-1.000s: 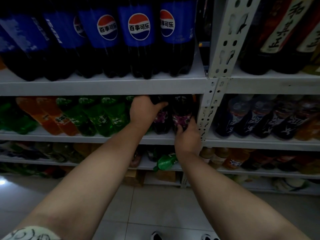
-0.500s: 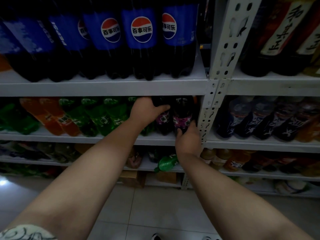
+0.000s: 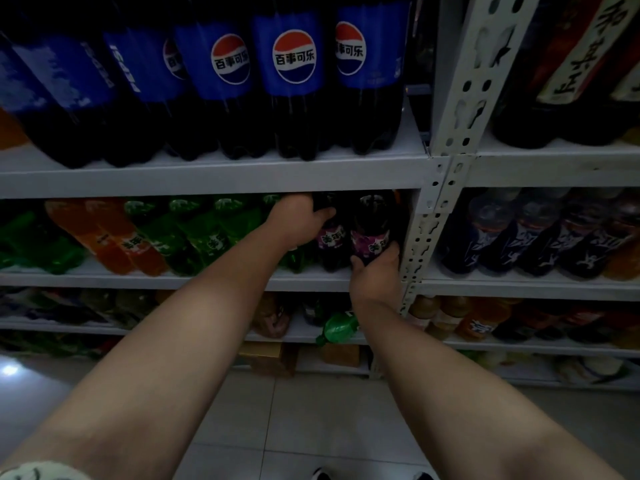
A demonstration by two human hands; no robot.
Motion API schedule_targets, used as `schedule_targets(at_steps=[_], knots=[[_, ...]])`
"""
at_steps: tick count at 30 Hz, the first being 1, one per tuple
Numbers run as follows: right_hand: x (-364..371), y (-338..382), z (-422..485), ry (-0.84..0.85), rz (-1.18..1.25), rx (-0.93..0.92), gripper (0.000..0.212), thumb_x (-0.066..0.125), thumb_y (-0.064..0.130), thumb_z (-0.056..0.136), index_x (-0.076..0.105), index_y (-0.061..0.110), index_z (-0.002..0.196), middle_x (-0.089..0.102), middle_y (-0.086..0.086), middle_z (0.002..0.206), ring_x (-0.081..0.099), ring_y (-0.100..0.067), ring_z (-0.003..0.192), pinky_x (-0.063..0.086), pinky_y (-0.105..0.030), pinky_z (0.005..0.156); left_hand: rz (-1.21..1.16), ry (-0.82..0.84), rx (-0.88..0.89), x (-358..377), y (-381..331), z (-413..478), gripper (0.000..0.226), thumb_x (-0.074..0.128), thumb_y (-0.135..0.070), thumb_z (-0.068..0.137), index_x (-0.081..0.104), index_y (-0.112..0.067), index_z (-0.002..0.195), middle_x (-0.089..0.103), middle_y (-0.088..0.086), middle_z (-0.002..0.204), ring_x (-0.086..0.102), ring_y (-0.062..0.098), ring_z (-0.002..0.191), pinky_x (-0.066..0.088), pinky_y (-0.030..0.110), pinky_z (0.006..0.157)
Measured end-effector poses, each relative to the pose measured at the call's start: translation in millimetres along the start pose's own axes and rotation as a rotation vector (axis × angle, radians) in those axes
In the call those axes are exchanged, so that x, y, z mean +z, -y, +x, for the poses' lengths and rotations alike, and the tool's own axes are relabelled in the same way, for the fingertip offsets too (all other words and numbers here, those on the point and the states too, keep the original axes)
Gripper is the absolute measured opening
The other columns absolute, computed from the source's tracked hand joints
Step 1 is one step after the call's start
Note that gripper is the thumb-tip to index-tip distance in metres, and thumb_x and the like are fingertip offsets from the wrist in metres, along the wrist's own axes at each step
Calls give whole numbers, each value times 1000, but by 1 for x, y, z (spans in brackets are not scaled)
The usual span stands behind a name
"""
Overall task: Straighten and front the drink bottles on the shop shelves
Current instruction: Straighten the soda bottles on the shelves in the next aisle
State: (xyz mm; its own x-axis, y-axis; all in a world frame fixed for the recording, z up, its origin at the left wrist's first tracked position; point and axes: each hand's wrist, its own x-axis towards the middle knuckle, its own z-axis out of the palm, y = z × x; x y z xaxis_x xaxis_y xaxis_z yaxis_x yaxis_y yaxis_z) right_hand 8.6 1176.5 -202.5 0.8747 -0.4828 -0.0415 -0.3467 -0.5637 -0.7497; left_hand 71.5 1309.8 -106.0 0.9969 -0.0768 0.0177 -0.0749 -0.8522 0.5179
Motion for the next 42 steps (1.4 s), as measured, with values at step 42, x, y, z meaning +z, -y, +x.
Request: schedule_targets(at_steps=[42], knots=[[25,20,1,-110,20,151,89,72,39,77,16,15,142,33,-14,132,56,-36,97,41,-35,66,-91,55,45,-7,16,4,44,73,-49,76,61,-26,112,58,-12,84,55,5,77,45,20,62]])
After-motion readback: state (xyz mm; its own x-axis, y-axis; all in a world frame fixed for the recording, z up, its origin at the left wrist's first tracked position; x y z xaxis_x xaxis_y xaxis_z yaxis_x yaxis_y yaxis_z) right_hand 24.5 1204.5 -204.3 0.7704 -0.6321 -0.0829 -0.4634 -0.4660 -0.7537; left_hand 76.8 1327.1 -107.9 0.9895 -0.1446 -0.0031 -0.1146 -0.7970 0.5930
